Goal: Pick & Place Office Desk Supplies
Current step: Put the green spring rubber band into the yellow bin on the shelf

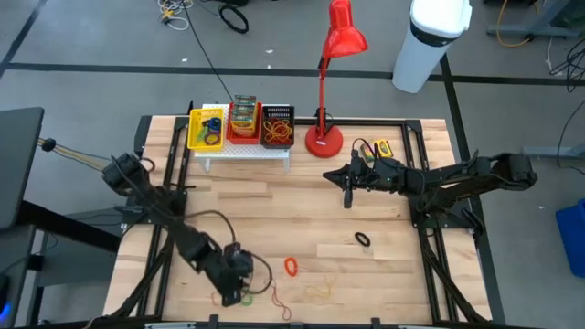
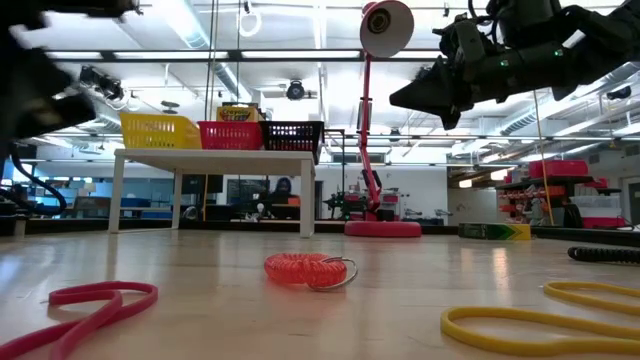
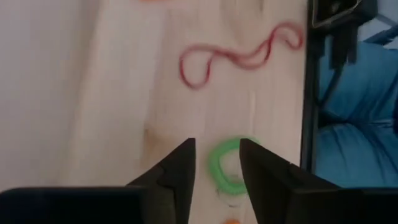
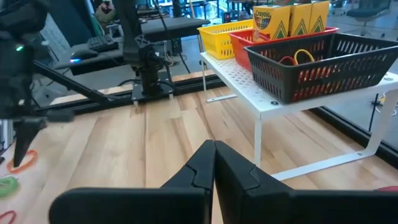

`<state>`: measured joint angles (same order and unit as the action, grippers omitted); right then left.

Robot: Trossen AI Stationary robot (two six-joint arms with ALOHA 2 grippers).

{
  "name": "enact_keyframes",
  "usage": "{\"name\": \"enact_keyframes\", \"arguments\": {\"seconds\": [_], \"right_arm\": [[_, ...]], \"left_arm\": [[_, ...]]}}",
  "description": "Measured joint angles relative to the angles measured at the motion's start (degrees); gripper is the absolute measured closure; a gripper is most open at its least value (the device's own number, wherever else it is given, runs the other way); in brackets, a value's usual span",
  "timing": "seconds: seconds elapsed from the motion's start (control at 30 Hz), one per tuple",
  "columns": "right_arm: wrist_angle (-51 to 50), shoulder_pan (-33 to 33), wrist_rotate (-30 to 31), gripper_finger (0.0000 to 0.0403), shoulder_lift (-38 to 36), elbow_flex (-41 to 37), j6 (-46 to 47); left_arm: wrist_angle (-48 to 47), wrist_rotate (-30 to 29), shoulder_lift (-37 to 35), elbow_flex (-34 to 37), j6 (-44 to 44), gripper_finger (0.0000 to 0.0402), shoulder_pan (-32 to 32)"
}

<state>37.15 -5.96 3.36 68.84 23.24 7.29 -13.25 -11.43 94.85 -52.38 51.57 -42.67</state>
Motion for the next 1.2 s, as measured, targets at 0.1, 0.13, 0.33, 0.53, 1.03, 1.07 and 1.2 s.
{"name": "enact_keyframes", "arguments": {"seconds": [0.1, 0.13, 0.33, 0.53, 1.03, 1.07, 1.2], "right_arm": [[0.0, 0.0, 0.0, 0.0384, 0.0, 0.0, 0.0], [0.2, 0.0, 0.0, 0.0384, 0.0, 0.0, 0.0], [1.8, 0.0, 0.0, 0.0384, 0.0, 0.0, 0.0], [2.7, 0.0, 0.0, 0.0384, 0.0, 0.0, -0.2], [3.5, -0.1, 0.6, 0.0384, 0.0, 0.0, -5.5], [3.5, -0.1, 0.6, 0.0384, 0.0, 0.0, -5.7], [3.5, -0.1, 0.7, 0.0384, 0.0, 0.0, -6.3]], "left_arm": [[-0.9, -0.3, 4.0, -2.0, 3.9, 0.0257, -1.8], [-0.9, -0.4, 5.2, -2.6, 4.9, 0.0255, -2.1], [-2.5, 0.7, 11.2, -6.4, 6.2, 0.0251, -3.0], [-7.5, 2.1, 14.6, -10.2, 4.2, 0.0252, -3.5], [-31.1, -9.6, 11.0, -16.4, -3.1, 0.0388, -2.1], [-32.1, -10.8, 9.4, -16.2, -2.8, 0.0388, -1.6], [-39.5, -17.4, 1.6, -14.7, -1.1, 0.0391, 0.6]]}}
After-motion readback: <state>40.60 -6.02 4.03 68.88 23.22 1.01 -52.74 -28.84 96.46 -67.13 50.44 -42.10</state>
